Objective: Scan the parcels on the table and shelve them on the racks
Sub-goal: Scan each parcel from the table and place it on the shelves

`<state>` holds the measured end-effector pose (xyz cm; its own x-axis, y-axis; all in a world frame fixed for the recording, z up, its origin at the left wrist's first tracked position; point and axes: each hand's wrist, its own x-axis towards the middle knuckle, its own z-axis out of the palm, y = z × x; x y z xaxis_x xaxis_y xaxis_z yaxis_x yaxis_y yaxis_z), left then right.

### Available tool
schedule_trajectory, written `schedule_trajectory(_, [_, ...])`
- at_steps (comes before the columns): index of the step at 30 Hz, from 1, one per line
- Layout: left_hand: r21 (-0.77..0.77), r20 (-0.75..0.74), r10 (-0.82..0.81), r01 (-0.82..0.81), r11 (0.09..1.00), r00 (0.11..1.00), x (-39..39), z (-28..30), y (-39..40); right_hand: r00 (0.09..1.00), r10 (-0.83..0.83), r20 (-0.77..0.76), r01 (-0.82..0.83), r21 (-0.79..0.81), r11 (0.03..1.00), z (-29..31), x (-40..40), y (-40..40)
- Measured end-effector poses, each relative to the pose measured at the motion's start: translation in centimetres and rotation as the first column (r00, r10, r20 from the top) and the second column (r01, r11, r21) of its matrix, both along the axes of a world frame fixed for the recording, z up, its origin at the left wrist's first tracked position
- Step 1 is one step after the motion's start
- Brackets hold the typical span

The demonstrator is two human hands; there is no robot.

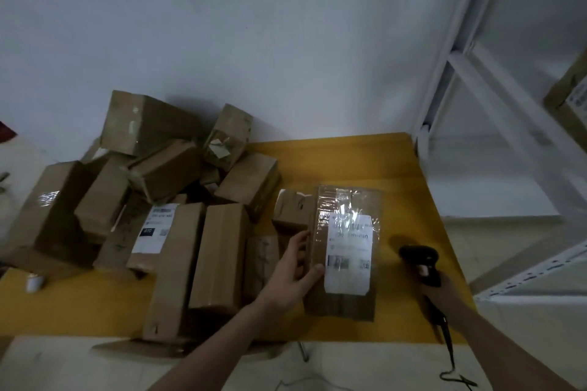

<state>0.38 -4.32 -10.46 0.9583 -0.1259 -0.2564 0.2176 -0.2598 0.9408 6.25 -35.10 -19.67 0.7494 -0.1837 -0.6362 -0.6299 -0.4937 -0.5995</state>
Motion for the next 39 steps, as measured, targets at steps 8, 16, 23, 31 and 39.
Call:
schedule_trajectory(8, [0.027,0.077,-0.004,0.002,1.000,0.997,1.4,1.5,-0.8,0.970,-0.072,0.233,0.021,0.216,0.976,11.8,-3.4,3.0])
schedule_trajectory(16, [-0.014,0.154,-0.014,0.017,1.000,0.988,2.0,2.4,-1.8,0.886,-0.046,0.462,-0.122,0.327,0.937,23.0,-9.8,9.5])
schedule_trajectory(23, [0.005,0.188,-0.003,0.002,1.000,0.982,1.7,2.5,-1.7,0.881,-0.098,0.463,-0.055,0.306,0.950,22.5,-10.7,12.4])
schedule_trajectory(31, [-0.007,0.198,-0.025,0.027,1.000,0.980,1.3,2.5,-1.2,0.898,-0.103,0.428,-0.026,0.285,0.958,22.5,-11.5,12.9])
schedule_trajectory(39, [-0.003,0.194,-0.054,0.055,0.998,0.980,1.1,2.6,-0.4,0.896,-0.122,0.426,-0.013,0.299,0.954,22.1,-11.9,12.8])
